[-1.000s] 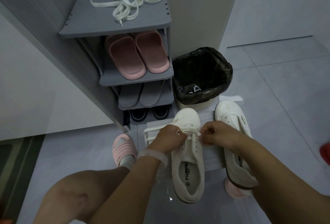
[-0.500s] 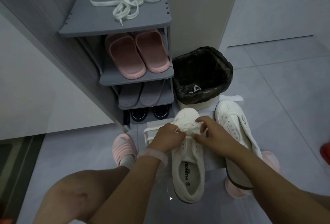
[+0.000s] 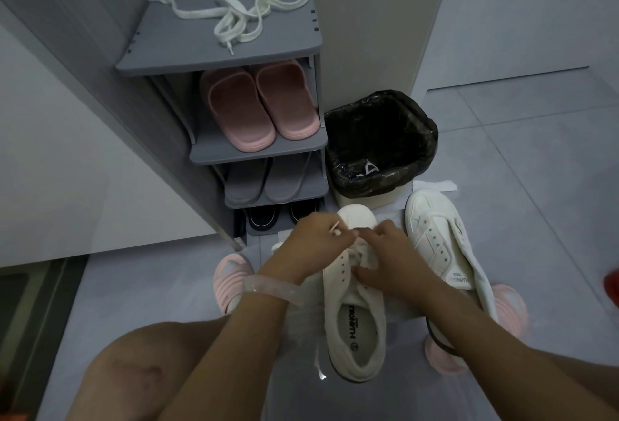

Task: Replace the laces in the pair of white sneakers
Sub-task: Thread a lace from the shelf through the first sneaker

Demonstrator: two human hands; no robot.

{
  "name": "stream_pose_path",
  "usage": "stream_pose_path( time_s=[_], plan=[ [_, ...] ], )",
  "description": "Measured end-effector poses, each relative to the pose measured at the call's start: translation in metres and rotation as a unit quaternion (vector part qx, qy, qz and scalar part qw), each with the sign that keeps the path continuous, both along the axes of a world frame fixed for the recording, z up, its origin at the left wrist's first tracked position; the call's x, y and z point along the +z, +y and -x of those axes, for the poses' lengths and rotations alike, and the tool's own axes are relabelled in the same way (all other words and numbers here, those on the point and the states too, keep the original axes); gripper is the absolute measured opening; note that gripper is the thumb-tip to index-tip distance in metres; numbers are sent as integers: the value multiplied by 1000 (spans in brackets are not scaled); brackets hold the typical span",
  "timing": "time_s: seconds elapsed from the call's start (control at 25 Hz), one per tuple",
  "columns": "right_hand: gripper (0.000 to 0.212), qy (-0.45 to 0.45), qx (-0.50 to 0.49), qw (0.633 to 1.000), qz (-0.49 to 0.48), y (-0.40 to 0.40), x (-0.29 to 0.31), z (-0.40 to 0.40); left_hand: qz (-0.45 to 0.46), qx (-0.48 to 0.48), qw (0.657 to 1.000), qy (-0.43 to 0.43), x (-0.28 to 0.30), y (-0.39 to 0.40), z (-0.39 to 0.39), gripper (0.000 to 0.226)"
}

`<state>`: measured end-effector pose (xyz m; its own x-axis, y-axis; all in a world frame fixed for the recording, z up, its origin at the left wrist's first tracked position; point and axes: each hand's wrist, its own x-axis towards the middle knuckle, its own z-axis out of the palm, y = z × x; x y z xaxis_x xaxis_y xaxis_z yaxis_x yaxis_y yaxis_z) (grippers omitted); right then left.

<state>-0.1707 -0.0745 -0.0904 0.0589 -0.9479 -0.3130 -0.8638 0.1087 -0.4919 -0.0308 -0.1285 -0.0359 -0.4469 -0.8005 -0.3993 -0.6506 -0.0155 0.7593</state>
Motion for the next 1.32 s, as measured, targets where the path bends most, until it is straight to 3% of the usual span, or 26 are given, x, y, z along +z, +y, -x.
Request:
stream_pose_path(
  time_s=[0.04, 0.12, 0.2, 0.28, 0.36, 0.4, 0.44, 0.52, 0.6, 0.68, 0.72, 0.8, 0.88, 0.96, 1.04, 1.12, 1.24, 1.28, 1.32],
  plan=[
    [46, -23, 20, 999, 33, 0, 4, -4, 12, -7, 999, 51, 4, 2, 2, 6],
    [20, -173, -9, 984, 43, -1, 20, -12, 31, -11, 991, 127, 11, 3, 6, 17],
    [21, -345, -125, 930, 28, -6, 35, -12, 102, 44, 984, 140, 9, -3, 4, 35],
    [24, -473, -264, 837, 79, -13, 50, 3, 172, 144, 971, 86, -6, -10, -1, 39],
    [25, -527, -361, 757, 140, -19, 67, 25, 136, 133, 980, -50, -29, -11, -6, 40],
    [27, -506, -388, 754, 157, -21, 73, 37, 102, 71, 984, -130, -41, -6, -7, 41],
    [29, -458, -407, 774, 162, -22, 76, 47, 68, 8, 978, -196, -51, 1, -6, 39],
    [35, -274, -410, 861, 124, -24, 74, 62, 22, -58, 961, -268, -60, 14, -5, 34],
    [33, -30, -345, 938, 20, -20, 66, 76, 34, -65, 949, -308, -62, 17, -7, 28],
    [24, 126, -290, 946, -69, -17, 60, 80, 89, -40, 941, -325, -54, 11, -9, 21],
    [20, 166, -274, 943, -91, -15, 60, 76, 121, -25, 942, -313, -47, 7, -9, 20],
    [34, 179, -214, 958, -61, -14, 59, 58, 188, -11, 950, -248, -29, 2, -5, 19],
    [54, 77, -73, 994, -5, -16, 55, 28, 242, -15, 956, -165, -13, 0, -1, 19],
    [49, -76, 22, 997, -3, -13, 48, -3, 279, -6, 956, -95, -5, 0, -2, 22],
    [25, -216, -50, 975, -16, -13, 49, -15, 271, 13, 959, -79, -4, -1, -7, 21],
    [14, -354, -196, 914, 28, -19, 55, -8, 238, 6, 959, -152, -9, -6, -12, 20],
    [20, -554, -329, 757, 109, -29, 70, 13, 166, -41, 962, -211, -19, -4, -16, 24],
    [21, -581, -330, 736, 109, -30, 73, 17, 141, -58, 969, -195, -22, -1, -16, 25],
    [21, -587, -315, 739, 99, -30, 75, 17, 129, -73, 973, -176, -26, 2, -15, 26]
  ],
)
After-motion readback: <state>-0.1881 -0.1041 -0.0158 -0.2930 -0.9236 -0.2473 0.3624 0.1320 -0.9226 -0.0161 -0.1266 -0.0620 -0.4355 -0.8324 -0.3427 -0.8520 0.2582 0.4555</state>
